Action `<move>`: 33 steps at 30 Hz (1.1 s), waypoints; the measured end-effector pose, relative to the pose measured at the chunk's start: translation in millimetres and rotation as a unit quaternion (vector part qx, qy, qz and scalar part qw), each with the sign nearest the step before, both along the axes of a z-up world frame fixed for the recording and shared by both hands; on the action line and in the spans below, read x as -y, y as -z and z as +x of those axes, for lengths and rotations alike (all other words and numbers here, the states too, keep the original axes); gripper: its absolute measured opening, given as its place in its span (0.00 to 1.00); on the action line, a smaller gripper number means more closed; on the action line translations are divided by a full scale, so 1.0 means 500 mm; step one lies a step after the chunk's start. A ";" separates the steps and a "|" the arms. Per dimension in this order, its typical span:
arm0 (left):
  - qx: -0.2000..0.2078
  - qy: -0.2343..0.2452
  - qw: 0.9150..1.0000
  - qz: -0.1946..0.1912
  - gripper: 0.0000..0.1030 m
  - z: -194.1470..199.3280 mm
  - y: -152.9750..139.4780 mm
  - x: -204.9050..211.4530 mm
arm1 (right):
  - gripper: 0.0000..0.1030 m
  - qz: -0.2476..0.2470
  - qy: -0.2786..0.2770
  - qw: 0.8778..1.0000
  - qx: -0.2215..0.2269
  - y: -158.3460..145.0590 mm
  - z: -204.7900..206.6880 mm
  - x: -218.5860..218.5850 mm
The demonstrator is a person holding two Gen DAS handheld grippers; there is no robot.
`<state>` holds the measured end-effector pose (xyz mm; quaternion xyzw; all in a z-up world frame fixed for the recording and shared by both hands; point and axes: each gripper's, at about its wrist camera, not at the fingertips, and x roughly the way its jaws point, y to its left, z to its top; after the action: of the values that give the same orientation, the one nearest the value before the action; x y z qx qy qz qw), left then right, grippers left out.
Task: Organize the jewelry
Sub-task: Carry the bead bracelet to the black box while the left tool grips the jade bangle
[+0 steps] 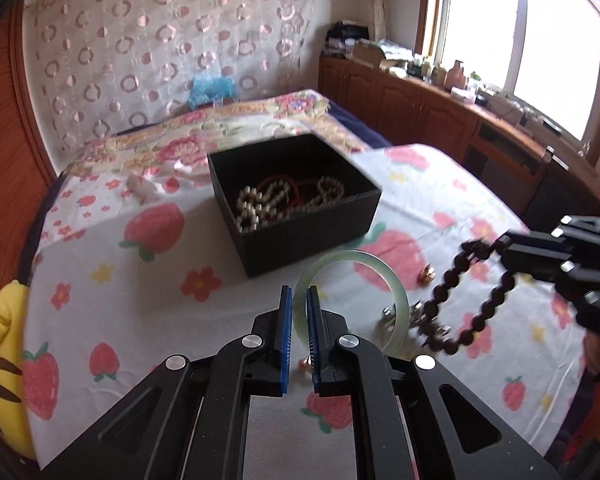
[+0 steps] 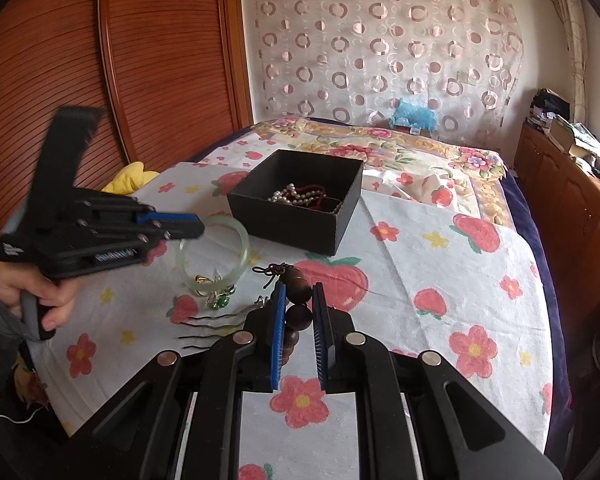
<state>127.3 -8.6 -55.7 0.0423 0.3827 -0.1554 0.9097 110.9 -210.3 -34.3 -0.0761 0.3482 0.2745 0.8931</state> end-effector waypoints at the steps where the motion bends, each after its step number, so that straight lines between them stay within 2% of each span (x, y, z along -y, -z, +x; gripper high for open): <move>1: 0.003 0.001 1.000 -0.003 0.06 -0.003 -0.007 0.000 | 0.14 0.000 0.000 1.000 0.000 0.000 0.000 0.000; 7: 0.026 0.001 1.000 -0.009 0.06 -0.011 -0.051 0.003 | 0.14 0.004 -0.001 1.000 0.006 -0.012 0.002 -0.001; 19: 0.035 -0.014 0.999 -0.012 0.06 0.012 -0.064 -0.019 | 0.14 0.012 -0.014 0.999 0.042 -0.082 0.030 -0.018; 33: 0.026 -0.022 0.999 -0.011 0.06 0.121 -0.060 -0.027 | 0.14 0.013 -0.023 0.997 0.077 -0.145 0.145 -0.057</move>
<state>188.1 5.0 -26.0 0.0283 0.3578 -0.1384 0.9231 183.3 -181.9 38.0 -0.0936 0.2735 0.2931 0.9113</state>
